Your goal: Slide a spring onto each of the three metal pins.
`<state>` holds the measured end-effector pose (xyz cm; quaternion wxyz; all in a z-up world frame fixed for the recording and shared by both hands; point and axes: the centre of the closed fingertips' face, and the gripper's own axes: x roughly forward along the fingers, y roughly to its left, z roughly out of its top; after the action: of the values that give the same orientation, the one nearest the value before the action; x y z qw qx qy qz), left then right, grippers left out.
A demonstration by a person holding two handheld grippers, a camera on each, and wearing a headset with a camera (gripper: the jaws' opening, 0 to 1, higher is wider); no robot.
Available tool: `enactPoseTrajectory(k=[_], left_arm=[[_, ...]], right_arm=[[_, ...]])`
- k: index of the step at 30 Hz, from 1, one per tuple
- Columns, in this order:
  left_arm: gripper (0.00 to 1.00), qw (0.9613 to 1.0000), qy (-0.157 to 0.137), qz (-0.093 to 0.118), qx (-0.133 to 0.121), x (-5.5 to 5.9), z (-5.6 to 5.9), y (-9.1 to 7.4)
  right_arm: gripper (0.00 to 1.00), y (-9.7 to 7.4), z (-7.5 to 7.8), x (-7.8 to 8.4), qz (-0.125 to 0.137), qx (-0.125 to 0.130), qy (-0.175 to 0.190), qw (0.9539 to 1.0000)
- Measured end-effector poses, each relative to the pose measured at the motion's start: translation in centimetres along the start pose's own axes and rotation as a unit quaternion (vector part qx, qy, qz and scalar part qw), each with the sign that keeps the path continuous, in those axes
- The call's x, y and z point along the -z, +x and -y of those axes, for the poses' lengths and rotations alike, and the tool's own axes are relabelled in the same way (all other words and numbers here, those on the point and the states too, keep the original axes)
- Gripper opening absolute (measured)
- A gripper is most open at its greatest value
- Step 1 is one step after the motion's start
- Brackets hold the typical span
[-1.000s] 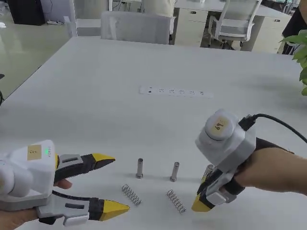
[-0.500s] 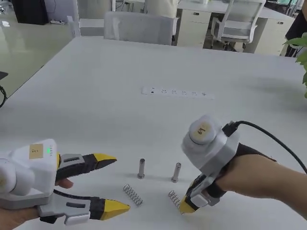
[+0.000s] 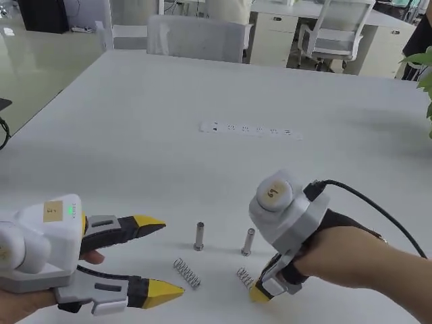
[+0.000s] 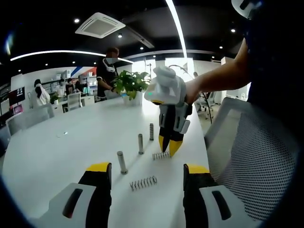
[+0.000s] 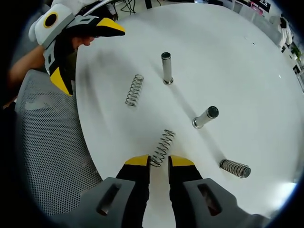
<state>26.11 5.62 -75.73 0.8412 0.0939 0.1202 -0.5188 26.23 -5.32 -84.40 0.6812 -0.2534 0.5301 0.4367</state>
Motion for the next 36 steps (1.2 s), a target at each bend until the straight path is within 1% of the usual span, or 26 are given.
enactPoseTrajectory(k=[5,8,10,12,16,24,26,29,34,36], left_arm=[[0.56,1.0000,0.000,0.000,0.000,0.0,-0.1,-0.1],[0.56,1.0000,-0.001,-0.001,-0.001,0.0,0.0,-0.1],[0.56,1.0000,-0.001,-0.001,0.000,0.1,0.2,-0.1],[0.56,1.0000,-0.002,-0.002,0.000,0.2,0.7,-0.1],[0.55,1.0000,-0.002,-0.002,0.000,0.3,1.3,-0.1],[0.55,1.0000,-0.003,-0.002,0.001,0.5,2.0,0.0],[0.55,1.0000,-0.004,-0.004,0.002,0.6,2.1,-0.1],[0.54,1.0000,-0.005,-0.004,0.003,0.6,2.1,-0.1],[0.52,0.9999,-0.005,-0.006,0.009,0.7,2.3,0.1],[0.52,0.9999,-0.005,-0.006,0.011,0.7,2.4,0.2]], right_arm=[[0.12,0.2,0.0,0.1,-0.005,0.007,-0.013,0.9999],[0.12,0.3,0.2,0.1,-0.007,0.015,-0.020,0.9997],[0.10,0.3,0.2,0.1,-0.008,0.017,-0.025,0.9995],[0.10,0.3,0.1,0.7,-0.013,0.018,-0.036,0.9991],[0.10,0.3,0.1,1.0,-0.015,0.021,-0.044,0.9987],[0.09,0.4,-0.3,1.7,-0.021,0.019,-0.071,0.9971],[0.09,0.3,-0.3,1.6,-0.017,0.016,-0.079,0.9966],[0.09,0.2,-0.2,1.6,-0.017,0.017,-0.085,0.9961],[0.08,0.0,-0.4,1.7,-0.017,0.009,-0.090,0.9957],[0.08,0.1,-0.1,1.8,-0.019,0.011,-0.091,0.9956]])
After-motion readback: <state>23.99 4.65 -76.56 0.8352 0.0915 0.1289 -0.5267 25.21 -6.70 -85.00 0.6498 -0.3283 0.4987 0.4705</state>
